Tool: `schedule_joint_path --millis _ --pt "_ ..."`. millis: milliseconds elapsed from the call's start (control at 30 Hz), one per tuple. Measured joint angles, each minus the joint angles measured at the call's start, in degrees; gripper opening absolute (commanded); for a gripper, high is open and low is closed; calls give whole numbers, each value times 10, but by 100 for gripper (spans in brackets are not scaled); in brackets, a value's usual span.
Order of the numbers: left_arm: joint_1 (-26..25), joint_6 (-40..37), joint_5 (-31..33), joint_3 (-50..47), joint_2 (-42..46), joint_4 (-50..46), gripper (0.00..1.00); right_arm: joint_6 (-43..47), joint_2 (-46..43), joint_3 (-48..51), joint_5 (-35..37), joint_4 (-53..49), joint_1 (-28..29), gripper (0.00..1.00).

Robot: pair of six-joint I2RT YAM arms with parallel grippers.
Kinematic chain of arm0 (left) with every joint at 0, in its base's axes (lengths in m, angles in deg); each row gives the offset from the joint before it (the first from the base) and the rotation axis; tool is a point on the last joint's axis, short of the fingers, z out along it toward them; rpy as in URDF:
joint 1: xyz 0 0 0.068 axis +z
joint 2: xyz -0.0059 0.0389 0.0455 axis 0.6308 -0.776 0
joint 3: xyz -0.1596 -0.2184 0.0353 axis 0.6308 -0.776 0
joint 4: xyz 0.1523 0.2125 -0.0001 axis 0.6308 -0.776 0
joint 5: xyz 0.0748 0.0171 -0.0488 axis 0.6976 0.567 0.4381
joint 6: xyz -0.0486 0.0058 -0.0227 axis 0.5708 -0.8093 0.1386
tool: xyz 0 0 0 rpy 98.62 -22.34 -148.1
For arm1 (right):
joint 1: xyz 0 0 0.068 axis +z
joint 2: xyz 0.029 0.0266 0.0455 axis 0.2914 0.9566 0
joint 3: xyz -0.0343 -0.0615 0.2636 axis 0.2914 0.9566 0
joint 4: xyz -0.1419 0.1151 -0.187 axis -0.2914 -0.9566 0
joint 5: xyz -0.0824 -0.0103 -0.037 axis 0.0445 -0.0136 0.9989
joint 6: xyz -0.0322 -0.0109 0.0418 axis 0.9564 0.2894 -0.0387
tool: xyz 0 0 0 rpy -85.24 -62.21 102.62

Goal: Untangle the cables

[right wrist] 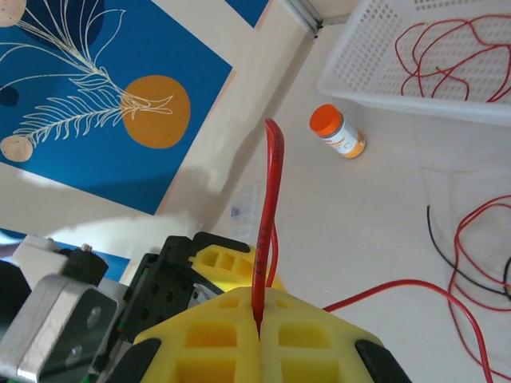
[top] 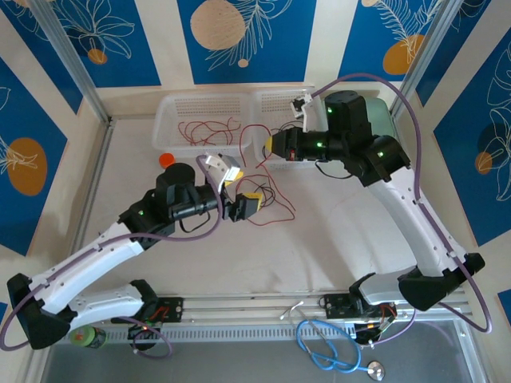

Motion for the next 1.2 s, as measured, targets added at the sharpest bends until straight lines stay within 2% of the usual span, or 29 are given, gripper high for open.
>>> schedule_joint_path --millis 233,500,733,900,1000,1033,1200 --pt "-19 -71 48 7 -31 39 87 -51 15 24 -39 36 0 0" --pt "-27 -129 145 8 -48 94 71 -82 20 39 -64 61 0 0" --pt "-28 -158 185 10 -52 120 34 -93 14 59 -70 73 1 0" --pt "-30 -167 183 15 -71 120 0 -101 12 73 -70 86 1 0" --pt "-32 -169 186 15 -75 118 0 -104 12 79 -69 98 1 0" --pt "-32 -170 191 15 -75 118 0 -105 12 81 -68 100 1 5" --pt "-32 -176 233 35 -86 102 0 -109 -1 110 -47 106 4 49"
